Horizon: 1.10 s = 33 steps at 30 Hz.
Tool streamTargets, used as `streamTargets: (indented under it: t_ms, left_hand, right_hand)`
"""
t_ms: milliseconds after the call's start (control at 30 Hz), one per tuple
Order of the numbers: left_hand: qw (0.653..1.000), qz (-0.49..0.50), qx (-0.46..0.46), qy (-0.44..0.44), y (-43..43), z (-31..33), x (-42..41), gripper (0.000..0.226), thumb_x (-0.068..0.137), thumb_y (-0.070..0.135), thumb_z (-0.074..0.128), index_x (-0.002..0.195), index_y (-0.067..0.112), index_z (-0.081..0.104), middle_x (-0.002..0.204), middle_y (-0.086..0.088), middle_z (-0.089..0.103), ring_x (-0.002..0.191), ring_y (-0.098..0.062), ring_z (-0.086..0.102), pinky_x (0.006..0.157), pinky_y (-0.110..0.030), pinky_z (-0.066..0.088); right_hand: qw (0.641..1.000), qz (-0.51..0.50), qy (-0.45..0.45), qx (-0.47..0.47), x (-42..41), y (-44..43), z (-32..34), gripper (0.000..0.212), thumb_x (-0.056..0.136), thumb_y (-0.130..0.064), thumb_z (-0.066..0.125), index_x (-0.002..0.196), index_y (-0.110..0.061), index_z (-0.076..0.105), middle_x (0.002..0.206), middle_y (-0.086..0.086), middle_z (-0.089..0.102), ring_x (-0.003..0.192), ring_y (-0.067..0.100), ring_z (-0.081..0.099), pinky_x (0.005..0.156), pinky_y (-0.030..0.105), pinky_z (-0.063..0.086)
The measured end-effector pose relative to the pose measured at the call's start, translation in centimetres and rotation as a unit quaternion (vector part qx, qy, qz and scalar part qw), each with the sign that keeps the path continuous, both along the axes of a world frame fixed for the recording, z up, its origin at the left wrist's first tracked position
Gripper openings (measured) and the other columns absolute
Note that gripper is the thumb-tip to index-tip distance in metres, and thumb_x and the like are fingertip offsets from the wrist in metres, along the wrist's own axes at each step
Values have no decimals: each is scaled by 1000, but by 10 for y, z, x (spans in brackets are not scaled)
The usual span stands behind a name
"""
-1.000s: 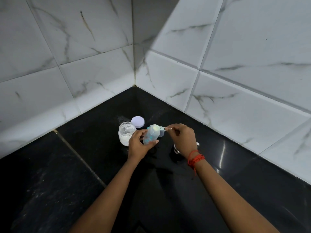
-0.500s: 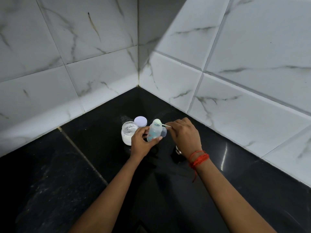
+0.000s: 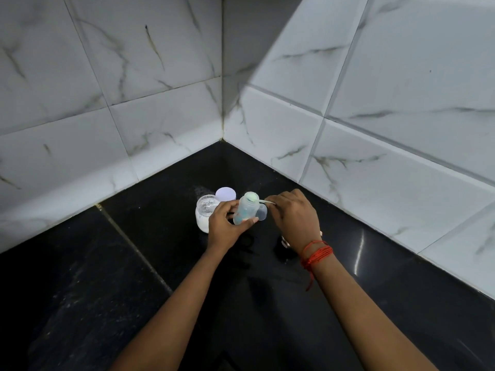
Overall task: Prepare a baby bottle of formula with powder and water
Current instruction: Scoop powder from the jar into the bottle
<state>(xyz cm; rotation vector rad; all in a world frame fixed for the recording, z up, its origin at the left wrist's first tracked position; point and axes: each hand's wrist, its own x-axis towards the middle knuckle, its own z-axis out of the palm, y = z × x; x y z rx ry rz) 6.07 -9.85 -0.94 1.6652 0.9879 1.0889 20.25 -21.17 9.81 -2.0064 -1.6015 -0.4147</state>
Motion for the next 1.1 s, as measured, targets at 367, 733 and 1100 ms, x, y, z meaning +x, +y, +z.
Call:
streamTargets:
  t_ms: [367,733,1100]
  left_hand:
    - [1000,9,-6,12,-1,1,-2,57,67,32,99,114,16,72,109,5,74,97,-9,71,82,-21,59]
    - [1000,21,-8,15,0,4,-7,52,66,26,100,109,18,72,107,6,75,94,1,68,79,-12,53]
    - [1000,21,-8,12,-4,2,-6,51,65,26,100,107,21,72,107,6,74,93,4,67,78,-12,54]
  right_hand:
    - [999,2,-48,6,2,3,-1,13,86,-19,74,96,-26,78,76,-6,69,71,19,52,61,34,48]
    - [998,2,-61,-11,4,3,-1,11,91,-26,68,95,-30,77,76,-9,68,72,18,50,64,34,44]
    - [997,5,-69,-17,12,5,-1,13,93,-27,64,91,-32,76,74,-9,66,68,19,48,62,37,45]
